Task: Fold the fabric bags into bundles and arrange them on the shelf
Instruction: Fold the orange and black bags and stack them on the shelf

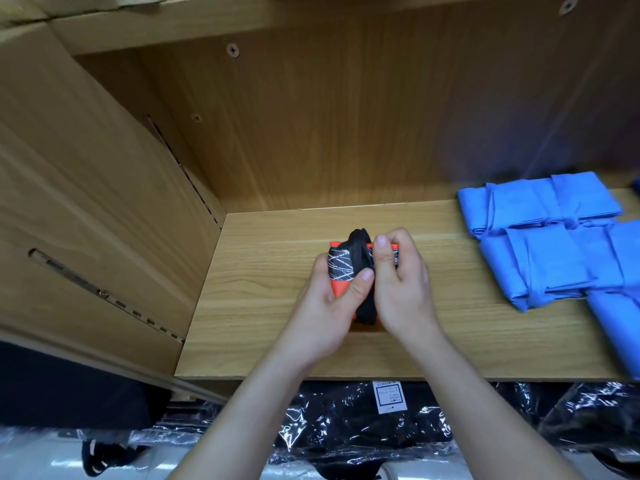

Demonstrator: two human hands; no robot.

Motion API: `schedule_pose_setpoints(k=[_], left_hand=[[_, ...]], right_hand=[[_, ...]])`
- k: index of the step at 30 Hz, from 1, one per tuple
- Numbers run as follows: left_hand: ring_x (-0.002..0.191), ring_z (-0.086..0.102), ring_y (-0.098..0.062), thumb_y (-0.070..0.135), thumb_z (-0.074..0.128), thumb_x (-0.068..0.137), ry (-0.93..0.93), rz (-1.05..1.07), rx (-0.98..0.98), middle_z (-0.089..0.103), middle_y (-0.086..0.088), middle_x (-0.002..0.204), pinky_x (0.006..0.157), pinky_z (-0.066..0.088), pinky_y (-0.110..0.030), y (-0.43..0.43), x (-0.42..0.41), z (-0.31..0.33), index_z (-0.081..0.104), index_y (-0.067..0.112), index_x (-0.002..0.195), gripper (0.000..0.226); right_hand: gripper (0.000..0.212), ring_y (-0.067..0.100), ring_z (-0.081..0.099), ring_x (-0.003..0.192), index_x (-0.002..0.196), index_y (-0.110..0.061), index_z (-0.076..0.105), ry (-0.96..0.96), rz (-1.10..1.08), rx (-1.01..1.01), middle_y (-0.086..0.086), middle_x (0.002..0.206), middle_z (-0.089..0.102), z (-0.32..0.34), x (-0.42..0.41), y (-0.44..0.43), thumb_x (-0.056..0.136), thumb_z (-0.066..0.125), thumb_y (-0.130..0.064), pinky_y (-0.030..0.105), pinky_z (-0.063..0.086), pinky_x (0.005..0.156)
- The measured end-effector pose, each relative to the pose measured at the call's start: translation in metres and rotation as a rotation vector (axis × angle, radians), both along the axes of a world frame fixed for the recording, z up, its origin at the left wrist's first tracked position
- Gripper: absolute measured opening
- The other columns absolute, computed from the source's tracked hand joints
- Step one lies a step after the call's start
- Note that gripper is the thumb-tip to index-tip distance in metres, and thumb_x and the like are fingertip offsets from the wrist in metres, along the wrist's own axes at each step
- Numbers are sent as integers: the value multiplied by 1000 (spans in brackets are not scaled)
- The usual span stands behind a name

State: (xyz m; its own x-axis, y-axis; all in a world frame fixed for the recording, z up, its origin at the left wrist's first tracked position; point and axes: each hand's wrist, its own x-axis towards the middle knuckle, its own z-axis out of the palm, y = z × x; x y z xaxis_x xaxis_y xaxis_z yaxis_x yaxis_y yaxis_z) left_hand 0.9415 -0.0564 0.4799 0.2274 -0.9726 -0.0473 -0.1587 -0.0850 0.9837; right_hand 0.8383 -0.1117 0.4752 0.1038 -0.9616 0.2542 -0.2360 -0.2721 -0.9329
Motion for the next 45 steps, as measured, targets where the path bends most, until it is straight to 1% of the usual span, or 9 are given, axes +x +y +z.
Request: schedule_pose_setpoints(k=[5,9,12,20,26,30,33,37,45], left_hand=[[107,60,6,43,55,95,160,-50,95,67,13,112,97,45,-22,-1,0,0,53,28,114,25],[114,64,-22,40,57,93,279,95,31,69,-4,118,102,47,-49,-8,0,3,57,17,122,37],[109,66,-16,37,53,98,246,147,27,71,-2,114,100,49,-40,-13,-1,3,59,15,120,31],[85,69,-12,25,60,94,224,-7,77,73,-3,95,74,54,-25,-28,11,9,60,6,110,25],[86,69,-12,32,55,97,172,96,143,74,-3,98,78,54,-25,-51,16,9,65,12,104,24],[82,66,-12,11,64,91,254,31,218,67,-4,98,74,54,-26,-53,39,11,54,20,123,34],[108,58,-11,1,77,78,-67,-75,67,55,2,122,87,52,-24,-43,56,14,40,42,135,79],[138,25,-12,29,84,70,-1056,-234,-203,30,10,150,110,29,-35,-33,61,21,34,50,134,84],[125,47,-17,37,80,74,-1066,-233,-4,42,10,141,95,37,-24,-32,88,6,47,31,130,65]], right_hand=[[25,11,40,54,79,-19,41,118,60,-118,-8,55,46,1,-4,-11,98,39,-34,39,39,58],[24,13,50,66,102,-23,41,174,219,83,-8,68,52,15,-7,-14,102,32,-45,36,41,68],[32,22,54,84,104,-20,42,215,222,209,-6,80,55,16,-8,-16,101,27,-48,34,39,74],[30,31,50,55,99,-14,48,320,108,-194,-10,56,43,-5,-16,-12,99,29,-38,43,40,52],[33,13,63,83,132,-27,42,32,399,392,-1,109,63,1,-19,-27,100,49,-27,32,55,56],[51,9,63,82,132,-17,55,-69,446,471,15,101,73,-4,-34,-53,85,74,-13,23,48,78],[34,11,63,91,126,-17,63,-13,550,505,10,104,74,0,-35,-71,92,65,-13,25,47,88],[21,6,66,92,106,-12,75,43,600,442,-2,100,75,8,-14,-89,85,72,-16,24,50,90],[7,13,66,85,94,-17,75,185,649,451,5,95,75,-10,35,-98,88,70,-16,33,53,90]])
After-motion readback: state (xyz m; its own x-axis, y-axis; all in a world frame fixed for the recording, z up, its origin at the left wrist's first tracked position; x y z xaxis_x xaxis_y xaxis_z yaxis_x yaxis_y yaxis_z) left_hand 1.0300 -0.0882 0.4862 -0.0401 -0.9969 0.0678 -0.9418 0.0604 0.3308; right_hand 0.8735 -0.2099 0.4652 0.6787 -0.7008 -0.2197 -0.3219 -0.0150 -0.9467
